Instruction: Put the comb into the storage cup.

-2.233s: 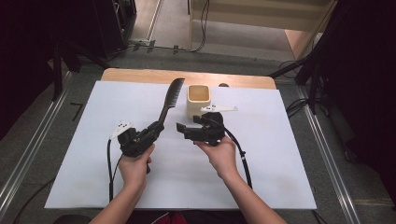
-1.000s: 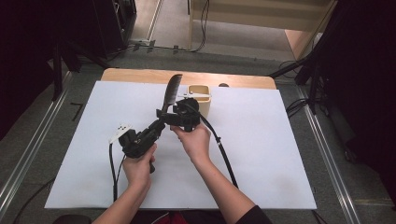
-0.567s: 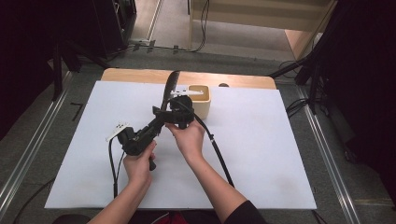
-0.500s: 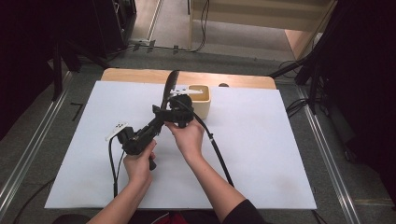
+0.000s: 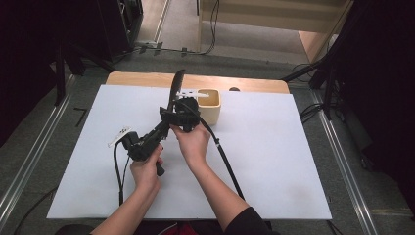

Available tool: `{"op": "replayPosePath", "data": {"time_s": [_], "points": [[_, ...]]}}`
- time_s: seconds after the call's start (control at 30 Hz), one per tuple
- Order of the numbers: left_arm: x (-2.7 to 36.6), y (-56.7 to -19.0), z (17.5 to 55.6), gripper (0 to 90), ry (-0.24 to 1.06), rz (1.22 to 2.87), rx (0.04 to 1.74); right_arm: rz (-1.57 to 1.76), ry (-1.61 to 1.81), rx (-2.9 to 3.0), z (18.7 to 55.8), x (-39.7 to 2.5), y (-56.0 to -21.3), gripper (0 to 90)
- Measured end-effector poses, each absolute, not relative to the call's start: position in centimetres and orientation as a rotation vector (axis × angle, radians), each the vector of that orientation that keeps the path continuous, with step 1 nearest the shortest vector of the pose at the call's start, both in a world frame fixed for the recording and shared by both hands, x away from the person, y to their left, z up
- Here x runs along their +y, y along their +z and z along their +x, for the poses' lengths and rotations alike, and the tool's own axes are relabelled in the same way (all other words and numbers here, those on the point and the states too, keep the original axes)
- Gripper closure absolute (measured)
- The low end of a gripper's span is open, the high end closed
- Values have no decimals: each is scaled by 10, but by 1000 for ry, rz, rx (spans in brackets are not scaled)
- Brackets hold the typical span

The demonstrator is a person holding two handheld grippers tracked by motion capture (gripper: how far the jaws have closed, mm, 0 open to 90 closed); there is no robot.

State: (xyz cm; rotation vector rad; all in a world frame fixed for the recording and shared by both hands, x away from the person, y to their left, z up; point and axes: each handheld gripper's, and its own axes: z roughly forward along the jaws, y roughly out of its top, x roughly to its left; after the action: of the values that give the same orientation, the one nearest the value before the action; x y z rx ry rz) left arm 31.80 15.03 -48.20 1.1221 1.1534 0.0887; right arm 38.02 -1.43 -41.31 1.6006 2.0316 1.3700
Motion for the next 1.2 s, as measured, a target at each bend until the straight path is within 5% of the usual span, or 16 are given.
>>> {"op": "replayPosePath", "data": {"time_s": [0.43, 1.2], "points": [[149, -483, 318, 732, 93, 1132, 1165, 1669, 1373, 2033, 381, -12, -412, 598], [145, -485, 318, 731, 76, 1157, 1147, 1772, 1469, 2003, 379, -21, -412, 677]]}}
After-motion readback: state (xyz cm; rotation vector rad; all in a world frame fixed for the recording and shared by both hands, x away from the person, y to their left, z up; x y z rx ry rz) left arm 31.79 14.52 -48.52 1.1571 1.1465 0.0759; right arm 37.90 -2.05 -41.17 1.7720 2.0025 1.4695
